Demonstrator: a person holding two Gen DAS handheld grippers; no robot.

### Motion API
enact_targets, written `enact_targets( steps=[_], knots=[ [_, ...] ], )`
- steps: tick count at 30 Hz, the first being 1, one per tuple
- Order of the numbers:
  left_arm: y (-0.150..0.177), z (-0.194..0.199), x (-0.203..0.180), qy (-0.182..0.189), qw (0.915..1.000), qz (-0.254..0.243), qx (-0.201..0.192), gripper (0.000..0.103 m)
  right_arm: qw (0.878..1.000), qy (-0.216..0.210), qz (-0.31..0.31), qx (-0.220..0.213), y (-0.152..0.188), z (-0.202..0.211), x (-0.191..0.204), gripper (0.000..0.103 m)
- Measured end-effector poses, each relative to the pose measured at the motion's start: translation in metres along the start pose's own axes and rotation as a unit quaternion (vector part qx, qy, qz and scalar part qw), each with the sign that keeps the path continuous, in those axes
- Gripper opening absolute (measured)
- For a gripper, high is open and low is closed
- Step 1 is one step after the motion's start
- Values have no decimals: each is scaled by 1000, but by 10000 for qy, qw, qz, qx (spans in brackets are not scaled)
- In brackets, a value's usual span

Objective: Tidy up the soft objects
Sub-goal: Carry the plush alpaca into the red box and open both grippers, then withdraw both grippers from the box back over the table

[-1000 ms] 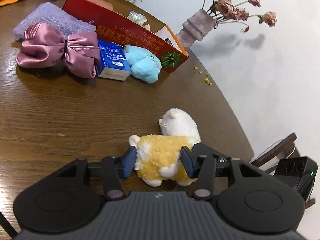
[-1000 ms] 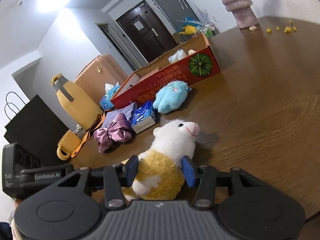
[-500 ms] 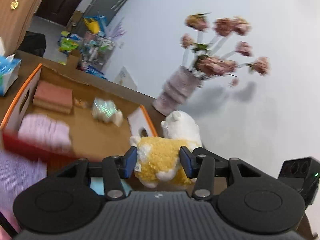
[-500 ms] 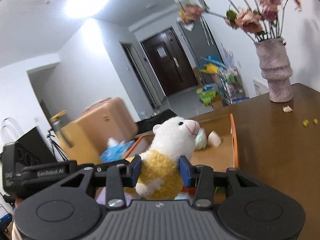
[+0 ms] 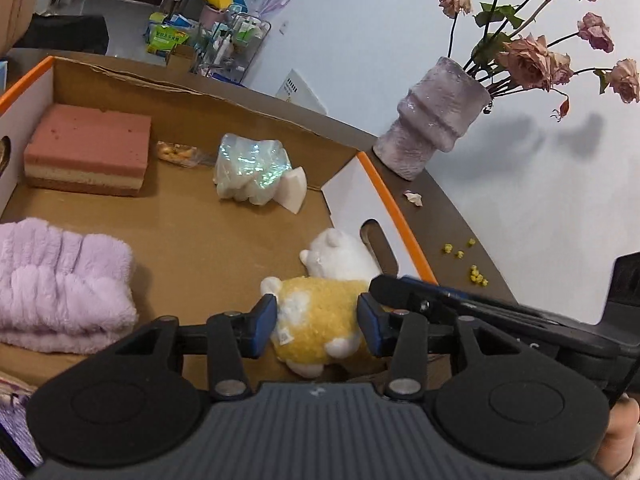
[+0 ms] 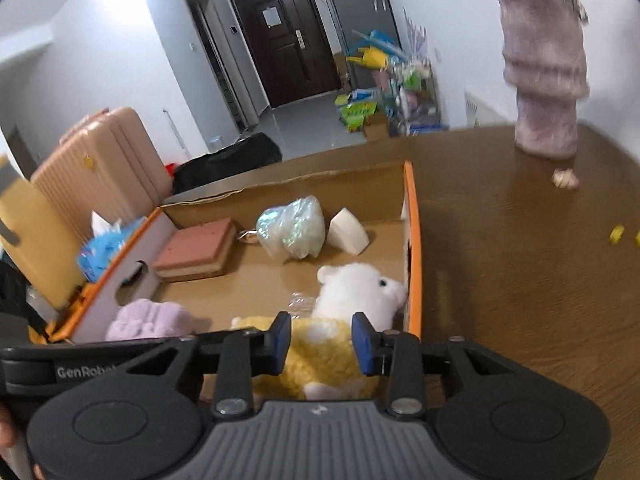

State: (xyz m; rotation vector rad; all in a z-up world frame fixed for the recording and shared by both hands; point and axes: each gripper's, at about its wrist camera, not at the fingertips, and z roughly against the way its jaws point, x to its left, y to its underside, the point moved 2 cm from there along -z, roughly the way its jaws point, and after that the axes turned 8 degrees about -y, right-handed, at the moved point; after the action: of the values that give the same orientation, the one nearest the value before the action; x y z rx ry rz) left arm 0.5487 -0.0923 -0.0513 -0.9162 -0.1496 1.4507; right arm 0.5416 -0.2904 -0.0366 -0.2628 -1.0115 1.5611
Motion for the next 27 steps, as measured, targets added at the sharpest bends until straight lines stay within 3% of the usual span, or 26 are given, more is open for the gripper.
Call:
enact_targets(
  steps=[3, 7, 10, 14, 17, 19, 21, 27],
  knots=[
    [-2, 7, -3, -67, 10000, -70, 2, 45, 9986, 316, 351, -223, -5, 15, 13, 34],
    [-12, 62, -8, -231, 9979, -350, -497, 48, 9969, 296, 592, -432, -15, 47, 26, 40],
    [-16, 118, -13, -628, 9901, -783, -983, 53, 9945, 374, 804, -554, -21, 71, 39, 44],
    [-7, 182, -7, -1464, 9689, -1255, -1547, 61, 9899, 495, 1088, -762, -19, 109, 57, 57],
    [11, 220, 0, -2099, 9442, -1525, -2027, 79, 9827, 714, 1336, -1063, -10, 133, 73, 70],
    [24, 242, 3, -2369, 9278, -1570, -2416, 90, 9742, 876, 1532, -1409, 1, 147, 83, 83],
    [34, 259, 6, -2484, 9185, -1577, -2641, 91, 9649, 1089, 1677, -1704, 11, 158, 93, 83],
    [52, 288, 8, -2384, 9209, -1443, -2725, 94, 9602, 1034, 1577, -2060, 28, 186, 113, 84]
  ],
)
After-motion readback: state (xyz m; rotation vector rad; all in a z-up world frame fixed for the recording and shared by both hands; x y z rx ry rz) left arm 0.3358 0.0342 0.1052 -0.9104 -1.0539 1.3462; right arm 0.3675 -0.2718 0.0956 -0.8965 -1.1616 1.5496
